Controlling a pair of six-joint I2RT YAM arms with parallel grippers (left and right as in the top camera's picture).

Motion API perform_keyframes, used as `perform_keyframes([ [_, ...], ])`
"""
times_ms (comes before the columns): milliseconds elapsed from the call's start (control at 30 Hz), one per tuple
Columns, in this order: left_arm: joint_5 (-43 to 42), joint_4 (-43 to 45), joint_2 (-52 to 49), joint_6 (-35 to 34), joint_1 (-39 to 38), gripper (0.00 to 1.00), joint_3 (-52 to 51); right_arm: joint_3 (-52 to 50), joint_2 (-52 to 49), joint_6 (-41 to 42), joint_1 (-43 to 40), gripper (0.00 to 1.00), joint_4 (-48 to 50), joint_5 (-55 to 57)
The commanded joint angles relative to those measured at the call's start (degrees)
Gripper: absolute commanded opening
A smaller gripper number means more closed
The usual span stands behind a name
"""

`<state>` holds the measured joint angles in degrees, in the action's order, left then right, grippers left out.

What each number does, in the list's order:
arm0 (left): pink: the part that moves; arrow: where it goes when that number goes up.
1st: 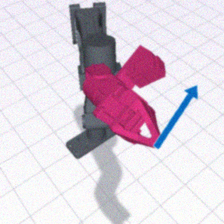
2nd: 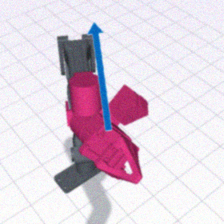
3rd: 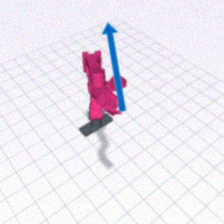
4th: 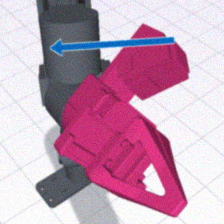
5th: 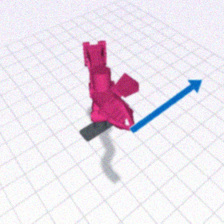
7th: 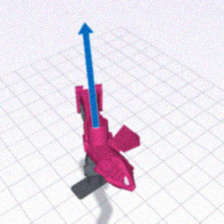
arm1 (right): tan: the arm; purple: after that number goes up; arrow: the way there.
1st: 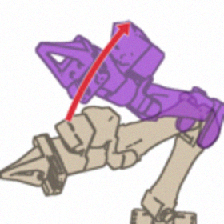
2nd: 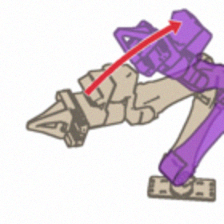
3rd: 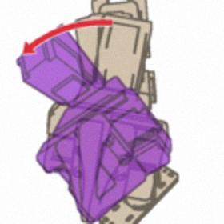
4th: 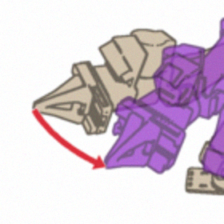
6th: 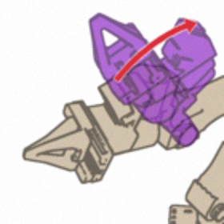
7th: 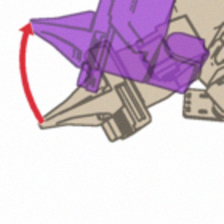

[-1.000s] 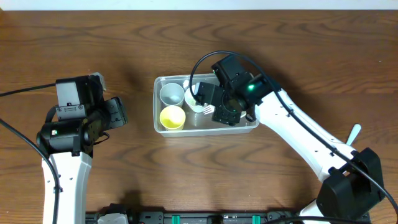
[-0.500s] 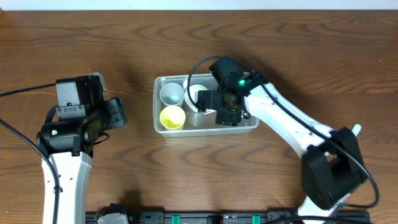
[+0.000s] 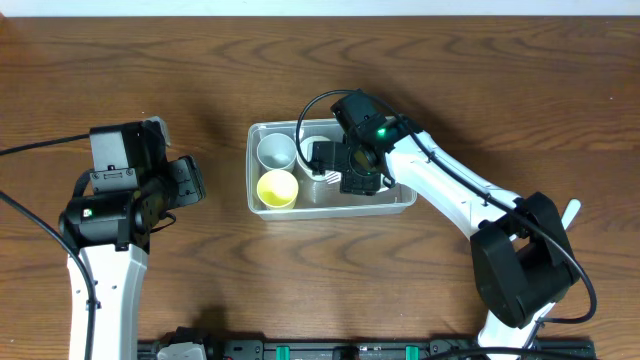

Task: Pack container
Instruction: 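Lower the fork into the container between cups and bowls, release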

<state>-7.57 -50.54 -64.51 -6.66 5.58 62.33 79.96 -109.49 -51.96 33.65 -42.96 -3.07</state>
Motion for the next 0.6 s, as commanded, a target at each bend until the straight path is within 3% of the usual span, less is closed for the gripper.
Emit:
perform_keyframes([
  [0,-0.37,0.11,-0.24,-0.31,0.2,0.62,0.02,-0.22,-0.02,-0.79,-0.2,0.68,0.31,-0.11],
  [567,-0.37,0.13,-0.24,-0.31,0.2,0.62,0.02,-0.22,-0.02,-1.51,2.1,0.67,2.45,1.79],
])
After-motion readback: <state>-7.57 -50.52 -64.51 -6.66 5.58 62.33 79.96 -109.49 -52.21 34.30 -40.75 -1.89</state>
